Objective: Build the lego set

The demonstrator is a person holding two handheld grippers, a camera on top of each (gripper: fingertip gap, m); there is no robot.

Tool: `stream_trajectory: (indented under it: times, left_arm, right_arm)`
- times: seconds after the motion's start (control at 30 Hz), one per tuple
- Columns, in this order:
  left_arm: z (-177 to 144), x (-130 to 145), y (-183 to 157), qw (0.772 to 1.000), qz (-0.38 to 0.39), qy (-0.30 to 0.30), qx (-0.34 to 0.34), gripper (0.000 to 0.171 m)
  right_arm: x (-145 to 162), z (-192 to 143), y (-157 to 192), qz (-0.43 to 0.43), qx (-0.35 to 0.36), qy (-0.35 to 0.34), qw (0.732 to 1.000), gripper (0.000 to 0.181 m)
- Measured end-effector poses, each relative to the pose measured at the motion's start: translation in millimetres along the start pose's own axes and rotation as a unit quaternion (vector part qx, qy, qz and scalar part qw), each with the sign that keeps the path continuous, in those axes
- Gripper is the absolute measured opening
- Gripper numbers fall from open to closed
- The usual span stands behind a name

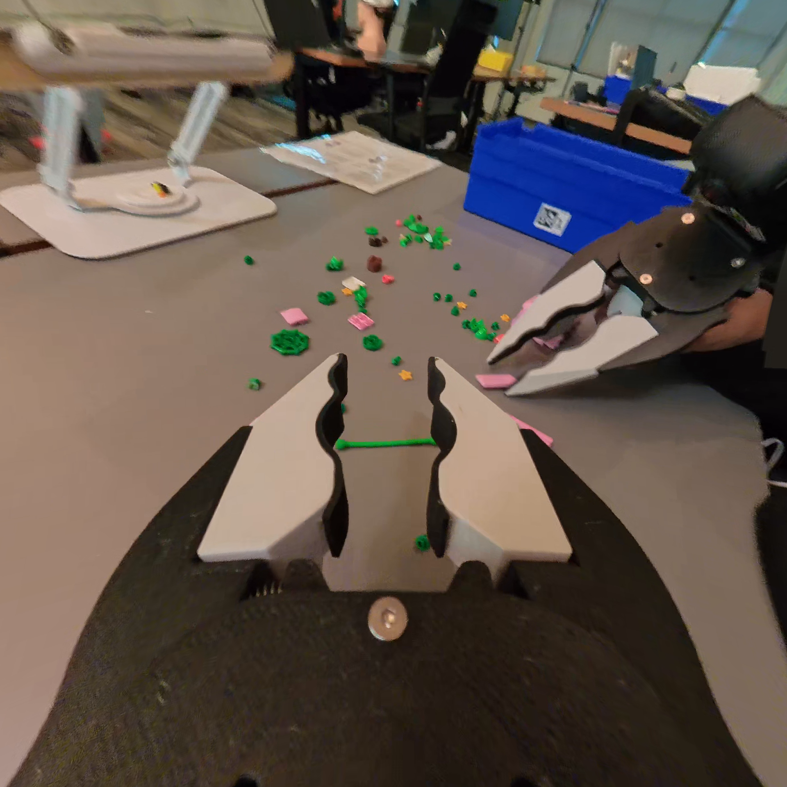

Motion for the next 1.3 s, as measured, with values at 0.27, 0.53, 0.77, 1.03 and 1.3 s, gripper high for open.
stream_trajectory:
  times: [0.27, 0.53, 0.77, 1.03, 1.3]
  left_arm:
    - [-29, -10, 29, 0.993, -0.066, -0.095, -0.039, 0.035]
    - [-35, -10, 31, 0.995, -0.014, -0.068, -0.065, 0.036]
    - [-53, -9, 41, 0.995, 0.030, -0.059, -0.068, 0.038]
    - [-46, -7, 33, 0.998, 0.043, -0.046, -0.029, 0.039]
    - [-20, 8, -15, 0.976, 0.083, 0.046, 0.193, 0.032]
  right_arm:
    - [-56, -6, -13, 0.007, -0.053, -0.097, 0.994, 0.031]
    - [-120, 79, -17, -0.045, -0.097, -0.014, 0.994, 0.035]
    - [-120, 115, -30, -0.005, -0.126, 0.032, 0.992, 0.031]
    - [-121, 102, -43, -0.016, -0.142, 0.012, 0.990, 0.014]
    - [-82, 21, -11, -0.157, -0.216, -0.022, 0.963, 0.014]
Point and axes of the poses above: each gripper's, where its closed fingertips meet, z out along the fingers, x out of its underside, y = z × x across the jaws, the point moved 9 cm from there along -z, back along the fingers, and after that the axes turned 2 degrees about -z, right-handed, at the moved point
